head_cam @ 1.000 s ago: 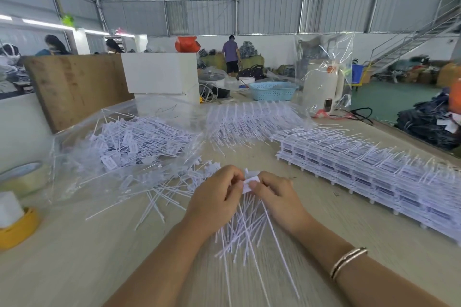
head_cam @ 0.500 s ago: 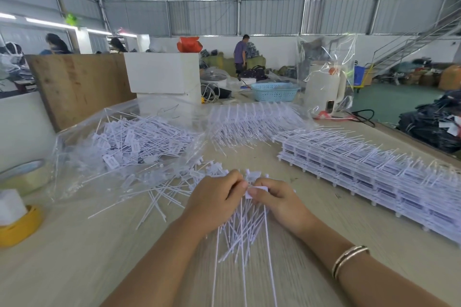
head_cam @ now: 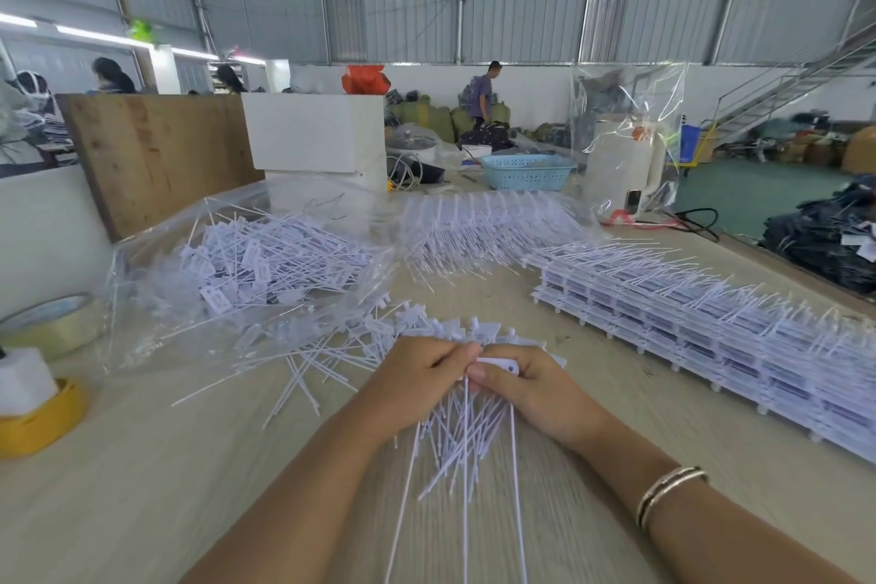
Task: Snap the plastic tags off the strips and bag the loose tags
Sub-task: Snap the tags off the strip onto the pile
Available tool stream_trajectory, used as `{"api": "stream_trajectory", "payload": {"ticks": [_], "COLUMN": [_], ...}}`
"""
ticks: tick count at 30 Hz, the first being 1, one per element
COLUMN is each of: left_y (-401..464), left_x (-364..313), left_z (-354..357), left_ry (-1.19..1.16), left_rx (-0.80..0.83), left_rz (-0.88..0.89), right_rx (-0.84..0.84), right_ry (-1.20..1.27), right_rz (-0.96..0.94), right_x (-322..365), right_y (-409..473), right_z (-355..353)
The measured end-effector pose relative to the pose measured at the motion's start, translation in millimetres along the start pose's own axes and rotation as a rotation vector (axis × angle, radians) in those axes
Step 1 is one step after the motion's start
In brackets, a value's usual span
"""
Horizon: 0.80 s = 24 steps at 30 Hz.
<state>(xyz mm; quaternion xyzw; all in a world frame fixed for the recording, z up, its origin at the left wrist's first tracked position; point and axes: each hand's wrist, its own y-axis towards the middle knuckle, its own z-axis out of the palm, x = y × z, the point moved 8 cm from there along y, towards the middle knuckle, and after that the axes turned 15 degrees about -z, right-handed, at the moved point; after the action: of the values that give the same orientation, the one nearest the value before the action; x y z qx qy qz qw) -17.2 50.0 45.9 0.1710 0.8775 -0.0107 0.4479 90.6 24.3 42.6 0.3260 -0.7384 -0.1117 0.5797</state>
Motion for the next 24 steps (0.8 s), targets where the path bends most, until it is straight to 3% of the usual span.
{"api": "stream_trajectory", "payload": {"ticks": [8, 11, 13, 17, 21, 24], "left_y": [1.1, 6.1, 6.2, 2.7, 0.5, -3.3], "left_x": [4.0, 15.0, 16.8, 8.6, 0.9, 1.6], "left_z": [0.8, -11.2, -23.1, -27.7, -21.4, -21.7], "left_ry": [-0.316, -0.556, -0.626, -0.569, -0.468, -0.311], "left_rx": [0.020, -0.040, -0.093, -0.145, -0.079, -0.109], "left_rz": [-0.061, -0.184, -0.170, -0.061, -0.002, 0.014], "right_rx": [-0.119, -0.297, -0.320, -0.199, -0.255, -0.389], "right_ry": [-0.051, -0.008, 0.017, -0.037, -0.297, -0.428], "right_rz": [-0.221, -0.217, -0.183, -0.130, -0.065, 0.033], "right_x": [30.2, 33.0, 30.1, 17.5, 1.8, -8.7], "right_y": [3.6, 1.4, 0.6, 1.0, 2.9, 0.7], "right_z": [3.3, -10.7, -14.6, -10.7, -28.2, -43.4]}}
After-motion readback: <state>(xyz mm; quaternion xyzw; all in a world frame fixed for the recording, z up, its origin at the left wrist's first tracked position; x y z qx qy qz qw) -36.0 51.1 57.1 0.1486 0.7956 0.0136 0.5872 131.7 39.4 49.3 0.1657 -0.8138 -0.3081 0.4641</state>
